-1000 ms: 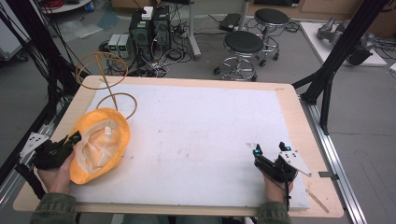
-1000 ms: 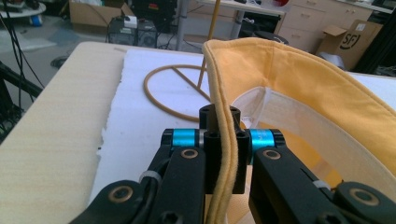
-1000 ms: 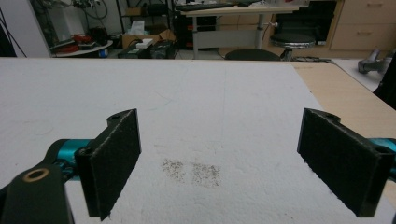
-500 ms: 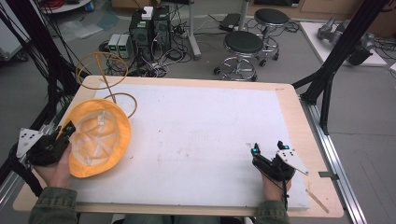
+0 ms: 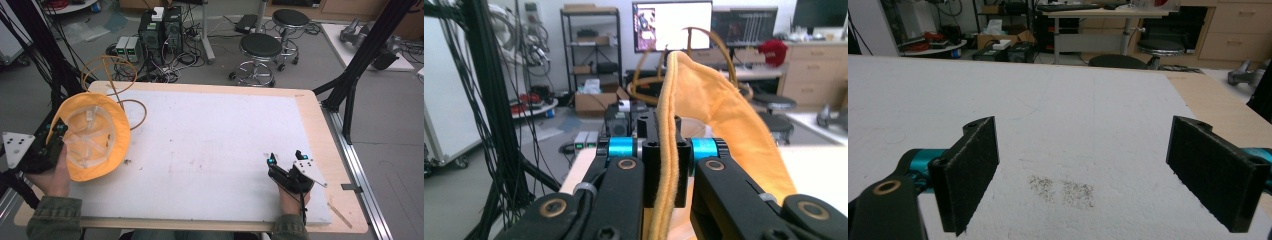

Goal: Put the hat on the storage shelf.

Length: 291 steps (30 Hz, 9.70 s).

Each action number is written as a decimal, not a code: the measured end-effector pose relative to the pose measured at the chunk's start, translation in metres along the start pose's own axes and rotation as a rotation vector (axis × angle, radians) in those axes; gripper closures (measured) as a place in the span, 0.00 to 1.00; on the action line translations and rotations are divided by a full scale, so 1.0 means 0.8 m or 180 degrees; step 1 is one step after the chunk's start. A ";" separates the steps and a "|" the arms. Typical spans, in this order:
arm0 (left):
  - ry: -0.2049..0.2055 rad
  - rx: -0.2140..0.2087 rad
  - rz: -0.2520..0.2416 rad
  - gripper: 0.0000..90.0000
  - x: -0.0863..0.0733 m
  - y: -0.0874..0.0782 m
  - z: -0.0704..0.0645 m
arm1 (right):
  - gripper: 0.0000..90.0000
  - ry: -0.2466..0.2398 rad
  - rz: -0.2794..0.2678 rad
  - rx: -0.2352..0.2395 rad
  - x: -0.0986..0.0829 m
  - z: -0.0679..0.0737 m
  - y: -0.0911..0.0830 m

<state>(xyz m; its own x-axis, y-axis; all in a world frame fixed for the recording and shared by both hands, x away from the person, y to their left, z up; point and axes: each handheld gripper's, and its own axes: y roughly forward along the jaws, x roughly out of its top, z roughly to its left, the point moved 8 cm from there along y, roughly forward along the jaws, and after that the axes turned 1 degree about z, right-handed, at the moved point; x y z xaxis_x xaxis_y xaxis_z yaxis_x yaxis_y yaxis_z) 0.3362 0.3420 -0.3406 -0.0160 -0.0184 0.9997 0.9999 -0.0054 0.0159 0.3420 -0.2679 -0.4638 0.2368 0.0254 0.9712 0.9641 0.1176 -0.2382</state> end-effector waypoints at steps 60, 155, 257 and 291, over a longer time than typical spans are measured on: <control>0.0699 0.1195 -0.0326 0.98 0.222 0.151 0.073 | 0.14 0.0114 -0.0059 0.0117 0.007 0.011 0.008; 0.1364 -0.0694 0.0638 0.97 0.002 0.226 -0.180 | 0.15 0.0155 -0.0143 0.0112 0.011 0.011 0.006; -0.0114 -0.0343 -0.0174 0.33 -0.024 0.041 -0.039 | 0.13 0.0251 -0.0228 -0.0003 0.016 0.005 0.000; -0.0200 -0.0390 0.0249 0.29 -0.116 -0.006 -0.024 | 0.13 0.0260 -0.0021 0.0126 0.004 0.013 0.003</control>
<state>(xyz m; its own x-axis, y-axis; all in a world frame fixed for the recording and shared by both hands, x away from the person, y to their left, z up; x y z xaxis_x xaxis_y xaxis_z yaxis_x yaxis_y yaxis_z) 0.3329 0.3247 -0.4335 0.0662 0.0392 0.9970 0.9899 -0.1284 -0.0607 0.3437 -0.2572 -0.4615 0.2411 -0.0565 0.9689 0.9605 0.1566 -0.2299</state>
